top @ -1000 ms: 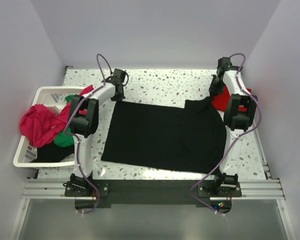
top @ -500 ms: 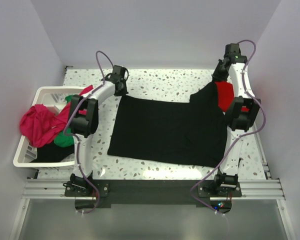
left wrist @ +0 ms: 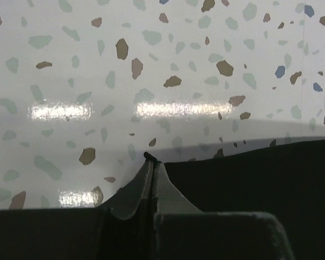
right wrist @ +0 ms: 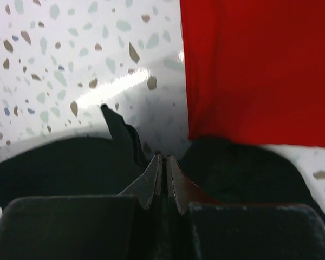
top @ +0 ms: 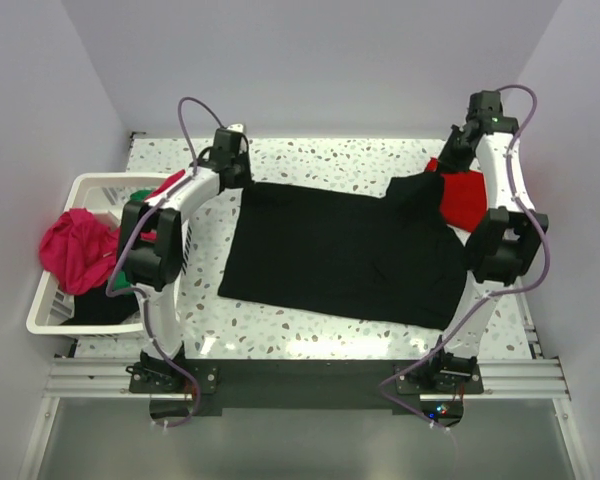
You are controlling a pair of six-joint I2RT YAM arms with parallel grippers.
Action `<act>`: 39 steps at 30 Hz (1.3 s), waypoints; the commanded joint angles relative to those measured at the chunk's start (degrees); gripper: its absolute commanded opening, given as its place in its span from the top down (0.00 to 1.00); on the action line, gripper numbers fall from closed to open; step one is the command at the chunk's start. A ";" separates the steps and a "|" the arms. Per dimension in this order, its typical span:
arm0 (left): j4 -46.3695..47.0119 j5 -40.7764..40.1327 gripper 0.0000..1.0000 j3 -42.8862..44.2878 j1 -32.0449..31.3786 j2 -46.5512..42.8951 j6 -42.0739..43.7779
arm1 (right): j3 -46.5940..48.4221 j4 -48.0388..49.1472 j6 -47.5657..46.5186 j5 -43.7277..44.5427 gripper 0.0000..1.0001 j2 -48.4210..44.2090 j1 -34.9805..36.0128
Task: Fold and stack the t-shirts
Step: Fold the tshirt
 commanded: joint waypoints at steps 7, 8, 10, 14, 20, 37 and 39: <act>0.80 2.39 1.00 -9.04 0.74 -9.05 2.01 | -21.61 -4.87 -2.82 0.36 1.00 -23.13 0.21; -0.16 1.78 1.00 -10.09 0.75 -9.41 1.75 | -25.37 -5.14 -2.82 0.71 1.00 -24.80 0.21; -1.05 0.90 1.00 -12.02 0.66 -10.81 0.87 | -29.08 -5.49 -2.73 1.24 1.00 -28.85 0.21; -1.14 -0.86 1.00 -16.59 0.66 -14.41 -0.19 | -38.48 -6.72 -2.73 2.29 1.00 -34.56 0.12; -1.58 -2.18 1.00 -23.19 0.66 -19.51 -1.51 | -46.57 -9.53 -3.17 4.05 1.00 -41.85 0.12; -3.07 -1.30 1.00 -33.73 0.66 -28.13 -3.26 | -58.89 -13.85 -3.34 5.90 1.00 -52.58 0.12; -3.95 -1.04 0.78 -34.70 0.57 -29.18 -3.97 | -62.31 -13.67 -3.34 5.81 1.00 -53.55 0.12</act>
